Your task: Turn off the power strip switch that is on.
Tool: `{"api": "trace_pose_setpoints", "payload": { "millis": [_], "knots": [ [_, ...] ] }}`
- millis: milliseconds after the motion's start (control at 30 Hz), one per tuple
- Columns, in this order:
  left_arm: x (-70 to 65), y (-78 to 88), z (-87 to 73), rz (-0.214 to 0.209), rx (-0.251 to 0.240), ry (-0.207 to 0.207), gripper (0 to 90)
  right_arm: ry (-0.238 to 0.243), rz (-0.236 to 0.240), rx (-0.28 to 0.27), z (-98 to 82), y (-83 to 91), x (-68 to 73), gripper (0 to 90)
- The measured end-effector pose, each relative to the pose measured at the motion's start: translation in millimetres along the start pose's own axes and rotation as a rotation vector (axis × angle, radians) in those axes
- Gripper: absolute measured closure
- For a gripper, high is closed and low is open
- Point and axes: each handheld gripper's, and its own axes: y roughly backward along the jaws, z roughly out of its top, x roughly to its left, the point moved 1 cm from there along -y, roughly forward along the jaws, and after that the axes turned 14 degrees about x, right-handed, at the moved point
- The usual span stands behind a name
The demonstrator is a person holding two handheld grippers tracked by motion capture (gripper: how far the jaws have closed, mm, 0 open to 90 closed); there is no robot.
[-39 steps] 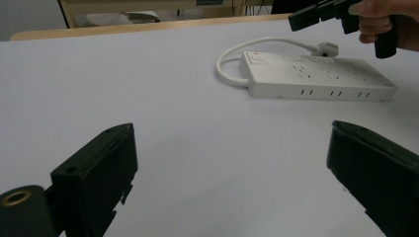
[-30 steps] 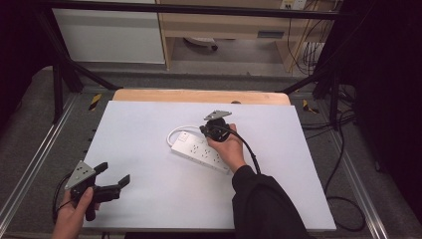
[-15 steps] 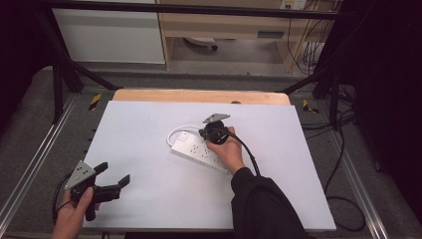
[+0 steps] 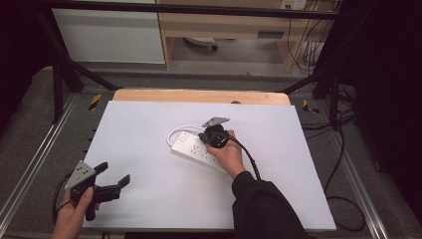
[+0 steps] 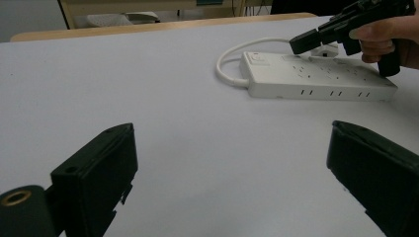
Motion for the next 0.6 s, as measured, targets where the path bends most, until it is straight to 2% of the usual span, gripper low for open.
{"api": "trace_pose_setpoints", "payload": {
  "millis": [600],
  "knots": [
    [0.0,0.1,0.0,-0.001,0.0,0.0,5.2,0.017,-0.009,-0.004,-2.6,2.3,3.7,90.0]
  ]
}}
